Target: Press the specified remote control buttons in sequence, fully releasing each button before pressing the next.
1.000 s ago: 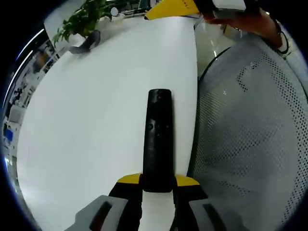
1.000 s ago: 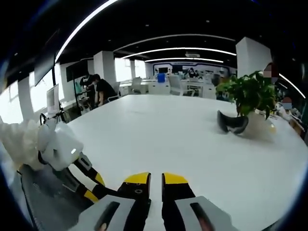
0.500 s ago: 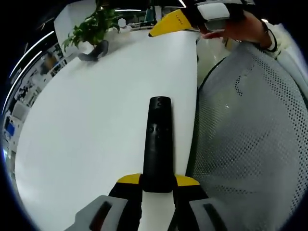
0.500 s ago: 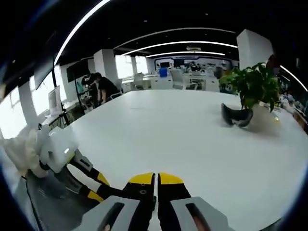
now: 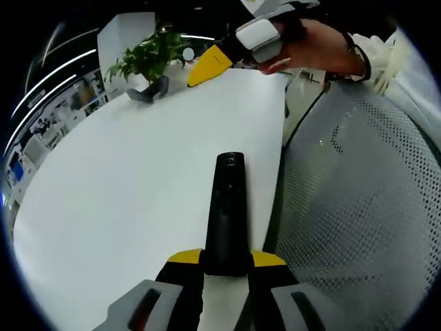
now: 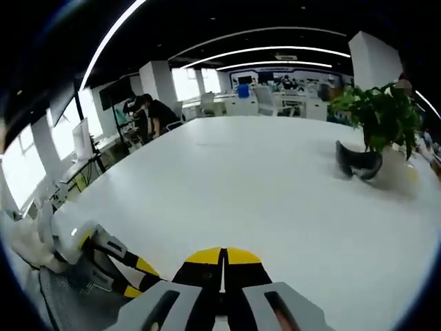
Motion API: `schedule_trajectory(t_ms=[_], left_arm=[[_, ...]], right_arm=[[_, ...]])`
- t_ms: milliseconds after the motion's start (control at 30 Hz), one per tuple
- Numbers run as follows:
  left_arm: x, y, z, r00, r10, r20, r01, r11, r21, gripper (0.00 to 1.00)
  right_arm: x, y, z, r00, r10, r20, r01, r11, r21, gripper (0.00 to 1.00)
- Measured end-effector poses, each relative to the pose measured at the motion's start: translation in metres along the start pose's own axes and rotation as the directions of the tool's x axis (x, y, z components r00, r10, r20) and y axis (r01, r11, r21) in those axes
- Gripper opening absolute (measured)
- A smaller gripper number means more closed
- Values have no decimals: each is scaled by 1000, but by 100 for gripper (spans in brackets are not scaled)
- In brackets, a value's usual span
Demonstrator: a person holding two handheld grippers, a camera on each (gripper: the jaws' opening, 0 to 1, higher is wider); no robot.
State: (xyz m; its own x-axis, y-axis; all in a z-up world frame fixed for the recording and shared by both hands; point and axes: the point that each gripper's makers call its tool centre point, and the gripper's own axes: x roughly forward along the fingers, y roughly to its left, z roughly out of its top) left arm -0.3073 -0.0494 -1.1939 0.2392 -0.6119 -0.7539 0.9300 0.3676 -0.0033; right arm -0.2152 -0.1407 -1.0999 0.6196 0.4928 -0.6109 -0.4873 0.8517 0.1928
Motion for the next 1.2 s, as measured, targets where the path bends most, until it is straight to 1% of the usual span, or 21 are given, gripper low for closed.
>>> schedule_trajectory(t_ms=[33, 100, 200, 267, 333, 367, 433, 467, 500, 533, 567, 600, 667, 700, 767, 833, 867, 900, 1067, 1133, 1200], left_arm=[[0, 0, 0, 1000, 4, 17, -4, 1000, -1, 24], [0, 0, 0, 999, 12, 33, -12, 1000, 0, 24], [0, 0, 2, 999, 14, 43, -14, 1000, 6, 24], [1, 0, 2, 999, 16, 47, -16, 1000, -7, 24], [1, 0, 3, 998, 16, 56, -15, 1000, -22, 24], [1, 0, 3, 998, 18, 57, -17, 1000, -18, 25], [2, 0, 3, 998, 24, 55, -22, 999, -27, 25], [2, -1, 3, 998, 26, 57, -25, 999, -28, 26], [3, -1, 4, 998, 26, 62, -24, 999, -24, 26], [3, -1, 4, 998, 26, 63, -24, 999, -27, 26], [3, -1, 4, 998, 26, 64, -24, 999, -27, 26], [2, -1, 4, 997, 27, 66, -25, 999, -30, 26], [2, -2, 4, 997, 29, 66, -27, 999, -34, 25], [2, -2, 4, 998, 26, 64, -24, 999, -33, 25], [2, -3, 3, 998, 24, 62, -22, 999, -34, 25], [2, -2, 3, 998, 24, 63, -22, 999, -33, 24], [1, -2, 3, 998, 23, 64, -21, 999, -33, 24], [1, -2, 3, 998, 21, 66, -19, 999, -31, 24], [1, -2, 4, 998, 20, 67, -18, 999, -34, 24], [1, -2, 4, 998, 21, 67, -18, 999, -34, 24], [1, -2, 4, 998, 20, 67, -18, 999, -34, 24]], right_arm=[[4, 0, -4, 1000, 15, -19, -15, 1000, 15, 0], [9, -2, -9, 999, 17, -43, -16, 999, 34, 0], [14, -5, -28, 991, 31, -127, -21, 997, 78, 0], [15, -6, -34, 992, 31, -124, -23, 998, 62, 0], [14, -12, -48, 987, 16, -158, -7, 998, 58, 0], [13, -15, -49, 982, 19, -187, -4, 997, 81, 0], [15, -18, -47, 986, 21, -168, -4, 995, 101, 0], [17, -19, -51, 982, 31, -184, -9, 993, 122, 0], [16, -18, -57, 973, 40, -225, -7, 989, 146, 0], [13, -16, -66, 958, 44, -282, 4, 986, 167, 0], [16, -19, -61, 967, 34, -251, 3, 990, 144, 0], [16, -17, -62, 966, 36, -256, 0, 990, 141, 0], [13, -16, -71, 949, 35, -313, 14, 988, 153, 0], [12, -15, -72, 944, 38, -328, 16, 987, 160, 0], [12, -12, -74, 941, 53, -335, 6, 985, 173, 0], [12, -10, -79, 929, 66, -363, 3, 982, 188, 0], [12, -9, -84, 921, 73, -383, 3, 981, 194, 0], [12, -9, -85, 917, 78, -391, 2, 980, 200, 0], [13, -4, -89, 908, 106, -406, -18, 977, 215, 0], [13, 2, -89, 903, 135, -409, -42, 973, 227, 0], [14, 5, -88, 903, 154, -401, -63, 971, 230, 0]])
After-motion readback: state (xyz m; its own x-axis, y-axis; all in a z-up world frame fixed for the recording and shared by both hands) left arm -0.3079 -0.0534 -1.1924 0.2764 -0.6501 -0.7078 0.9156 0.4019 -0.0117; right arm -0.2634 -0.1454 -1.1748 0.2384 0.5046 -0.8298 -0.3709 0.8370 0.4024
